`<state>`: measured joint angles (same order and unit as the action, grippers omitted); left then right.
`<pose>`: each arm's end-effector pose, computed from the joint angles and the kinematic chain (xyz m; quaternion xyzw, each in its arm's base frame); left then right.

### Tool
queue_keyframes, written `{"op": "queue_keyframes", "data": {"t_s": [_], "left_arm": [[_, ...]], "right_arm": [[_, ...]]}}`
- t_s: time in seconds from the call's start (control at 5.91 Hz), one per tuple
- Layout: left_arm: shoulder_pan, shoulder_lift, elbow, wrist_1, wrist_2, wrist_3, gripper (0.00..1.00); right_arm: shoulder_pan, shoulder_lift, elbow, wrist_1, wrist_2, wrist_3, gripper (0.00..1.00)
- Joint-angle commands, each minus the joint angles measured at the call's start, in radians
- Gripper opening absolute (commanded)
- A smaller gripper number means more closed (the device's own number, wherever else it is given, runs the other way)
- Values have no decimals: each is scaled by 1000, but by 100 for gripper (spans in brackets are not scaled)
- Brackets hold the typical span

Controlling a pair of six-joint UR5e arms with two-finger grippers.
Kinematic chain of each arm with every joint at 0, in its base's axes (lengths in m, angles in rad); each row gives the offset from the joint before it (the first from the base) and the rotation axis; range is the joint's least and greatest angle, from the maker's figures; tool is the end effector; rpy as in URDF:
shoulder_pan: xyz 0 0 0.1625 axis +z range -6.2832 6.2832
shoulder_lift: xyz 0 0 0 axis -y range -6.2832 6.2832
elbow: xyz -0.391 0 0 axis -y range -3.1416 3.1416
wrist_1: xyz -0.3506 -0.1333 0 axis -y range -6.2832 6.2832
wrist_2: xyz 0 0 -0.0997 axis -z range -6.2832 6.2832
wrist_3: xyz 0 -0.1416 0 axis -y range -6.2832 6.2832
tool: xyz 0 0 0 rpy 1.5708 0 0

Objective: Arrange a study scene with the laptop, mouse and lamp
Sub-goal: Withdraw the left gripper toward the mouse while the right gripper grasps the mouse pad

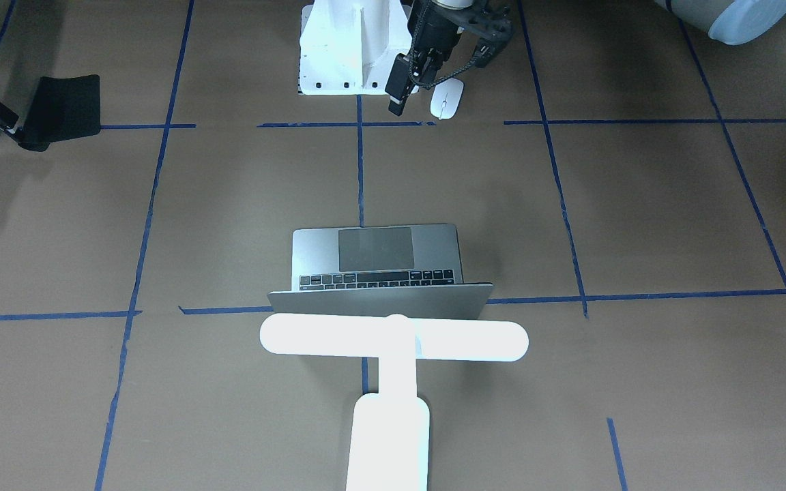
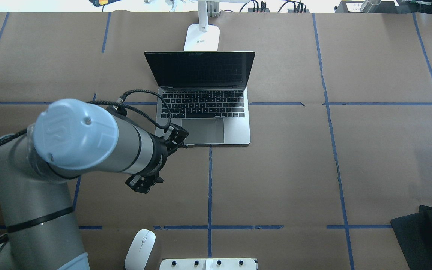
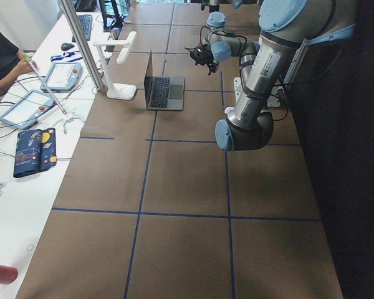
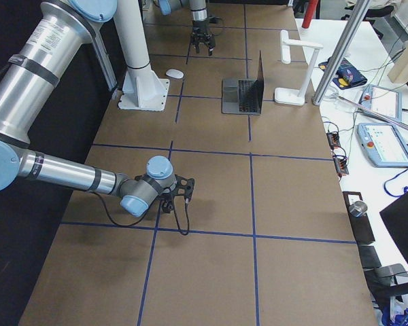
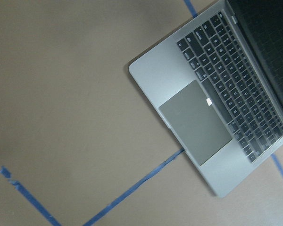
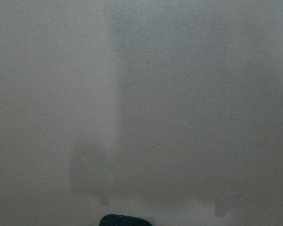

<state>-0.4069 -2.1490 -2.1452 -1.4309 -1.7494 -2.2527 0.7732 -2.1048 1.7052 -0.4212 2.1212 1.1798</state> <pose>0.4412 -0.3079 0.1588 -0.1435 0.4678 -0.4141 0.7675 -0.1584 -0.2374 0.6558 -0.0174 -0.4335 0.0724 0.8981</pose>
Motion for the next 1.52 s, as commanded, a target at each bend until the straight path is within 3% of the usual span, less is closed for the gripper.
{"op": "queue_keyframes", "data": {"t_s": [0.0, 0.34, 0.68, 1.01, 1.35], "left_arm": [[17, 3, -4, 0, 18, -1, 100], [17, 1, -5, 0, 18, -1, 100], [17, 4, -7, 0, 18, -1, 100], [17, 3, -9, 0, 19, -1, 100], [17, 4, -10, 0, 21, -1, 100]], "right_arm": [[-58, 0, -5, 7, 0, 23, 89], [-115, 2, -6, 5, -1, 54, 79], [-129, 2, -7, 5, -1, 52, 2], [-130, 3, 5, 5, -1, 54, 0], [-118, 63, 91, -8, 5, 81, 0]]}}
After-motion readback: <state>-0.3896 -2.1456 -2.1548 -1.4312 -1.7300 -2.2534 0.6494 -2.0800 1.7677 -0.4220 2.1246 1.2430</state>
